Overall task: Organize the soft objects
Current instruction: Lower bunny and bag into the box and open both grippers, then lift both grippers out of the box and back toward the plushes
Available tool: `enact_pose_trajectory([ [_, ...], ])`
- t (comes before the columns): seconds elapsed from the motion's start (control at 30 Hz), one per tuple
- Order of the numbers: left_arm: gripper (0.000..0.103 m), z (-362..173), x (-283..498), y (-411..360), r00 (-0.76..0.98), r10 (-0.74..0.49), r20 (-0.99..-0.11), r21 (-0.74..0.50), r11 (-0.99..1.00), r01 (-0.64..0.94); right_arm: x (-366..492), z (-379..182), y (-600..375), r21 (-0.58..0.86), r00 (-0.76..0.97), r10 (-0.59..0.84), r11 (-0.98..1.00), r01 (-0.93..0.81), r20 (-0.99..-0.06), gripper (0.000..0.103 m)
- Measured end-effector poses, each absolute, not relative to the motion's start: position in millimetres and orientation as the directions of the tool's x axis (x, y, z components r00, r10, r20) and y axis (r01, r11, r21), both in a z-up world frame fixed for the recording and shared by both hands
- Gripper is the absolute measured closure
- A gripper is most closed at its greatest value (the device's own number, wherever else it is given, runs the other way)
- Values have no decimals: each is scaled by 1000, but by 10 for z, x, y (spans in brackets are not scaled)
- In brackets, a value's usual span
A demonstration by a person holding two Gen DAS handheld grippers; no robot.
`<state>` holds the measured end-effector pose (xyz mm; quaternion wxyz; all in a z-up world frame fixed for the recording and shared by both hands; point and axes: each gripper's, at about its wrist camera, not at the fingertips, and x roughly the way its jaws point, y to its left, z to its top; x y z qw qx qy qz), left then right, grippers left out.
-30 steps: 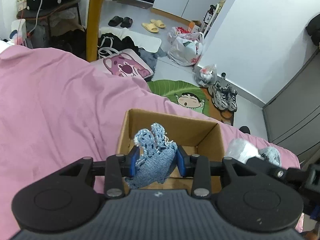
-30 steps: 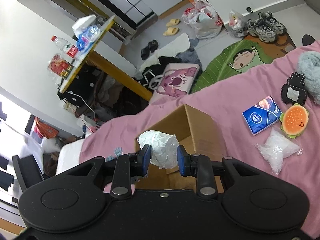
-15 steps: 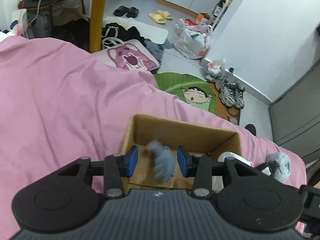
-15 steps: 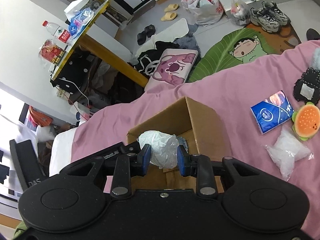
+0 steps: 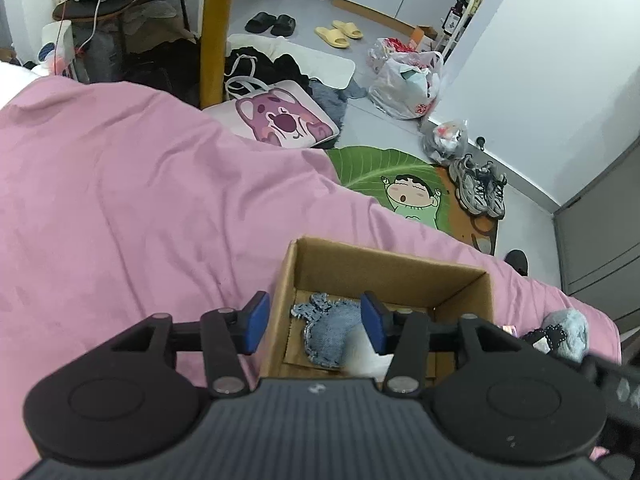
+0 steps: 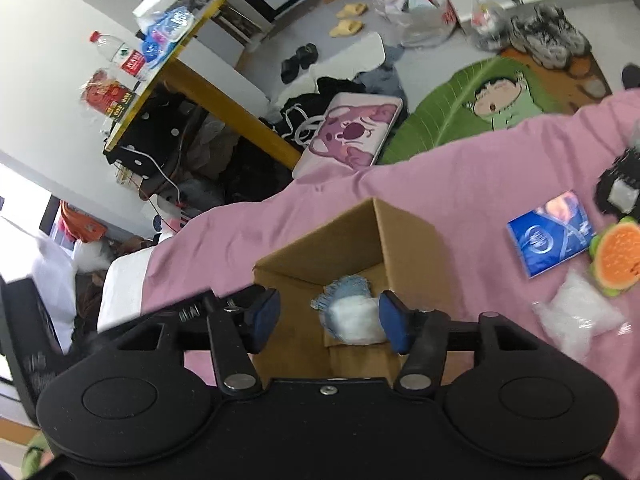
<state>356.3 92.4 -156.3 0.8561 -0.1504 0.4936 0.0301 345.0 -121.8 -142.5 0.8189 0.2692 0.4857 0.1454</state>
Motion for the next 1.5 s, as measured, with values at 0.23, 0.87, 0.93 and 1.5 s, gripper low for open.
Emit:
enact_pose_trajectory([
  [0.23,25,-1447,3552,888,516,-41,-856,-180,958,-224,3341,-1347,-1417,574,505,491,819,12,-710,38],
  [0.87,0,-981,2769,625,599,32,-800,-119,970,-211,2776,-1074,-1793,484,566,500,853,-193,-655,6],
  [0.93,0,-941,2686,575,609,23,-793,-128,970,-205,2709,-1043,-1868,474,581,495,857,-204,-646,3],
  [1.5,0,-741,2163,-38,676,72,-733,-99,972,-211,2376,-1009,-2382,427,628,461,877,-218,-627,2],
])
